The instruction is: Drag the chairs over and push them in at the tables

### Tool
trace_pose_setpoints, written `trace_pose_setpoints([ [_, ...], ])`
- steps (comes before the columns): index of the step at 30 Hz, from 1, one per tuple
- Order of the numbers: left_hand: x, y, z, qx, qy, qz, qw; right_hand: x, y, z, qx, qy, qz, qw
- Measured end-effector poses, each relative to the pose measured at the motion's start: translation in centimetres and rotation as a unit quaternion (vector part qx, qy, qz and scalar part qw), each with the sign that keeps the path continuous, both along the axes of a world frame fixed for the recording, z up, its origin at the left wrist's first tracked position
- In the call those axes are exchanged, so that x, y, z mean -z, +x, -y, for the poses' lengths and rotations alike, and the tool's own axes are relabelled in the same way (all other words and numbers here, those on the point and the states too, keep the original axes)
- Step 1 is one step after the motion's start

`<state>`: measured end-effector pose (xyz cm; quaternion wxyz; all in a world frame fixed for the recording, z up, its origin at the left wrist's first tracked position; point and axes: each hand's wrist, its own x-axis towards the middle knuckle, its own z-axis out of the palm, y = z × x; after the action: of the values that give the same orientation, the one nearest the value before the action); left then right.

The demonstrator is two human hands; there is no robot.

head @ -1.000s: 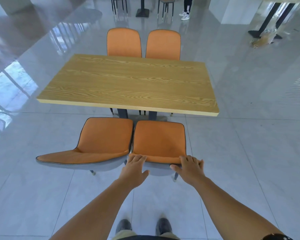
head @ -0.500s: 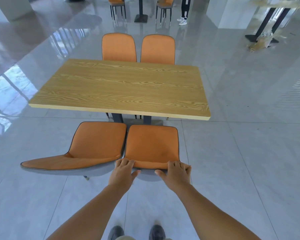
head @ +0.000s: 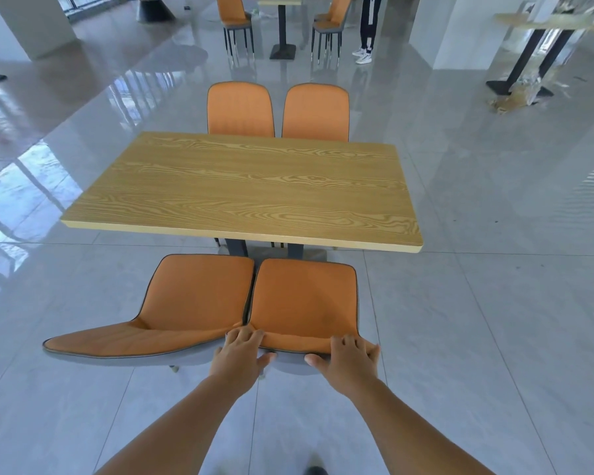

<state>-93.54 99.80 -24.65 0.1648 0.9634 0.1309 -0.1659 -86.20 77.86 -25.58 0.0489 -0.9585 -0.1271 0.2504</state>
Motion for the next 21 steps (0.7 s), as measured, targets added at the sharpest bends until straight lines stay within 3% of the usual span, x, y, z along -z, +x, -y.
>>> trace_pose_setpoints([
  [5,0.4,0.6,-0.2,0.007,-0.011,-0.016,1.000,-0.4,-1.1,-0.6,0.042,-0.019,0.053,0.997],
  [13,-1.0,-4.1,-5.0,0.122,-0.062,-0.012,0.991,-2.3,-5.9,-4.4,0.148,-0.004,0.050,0.988],
  [21,-3.3,-12.1,-15.4,0.114,-0.033,0.014,0.993,-5.5,-12.2,-10.9,0.070,0.076,0.013,0.995],
])
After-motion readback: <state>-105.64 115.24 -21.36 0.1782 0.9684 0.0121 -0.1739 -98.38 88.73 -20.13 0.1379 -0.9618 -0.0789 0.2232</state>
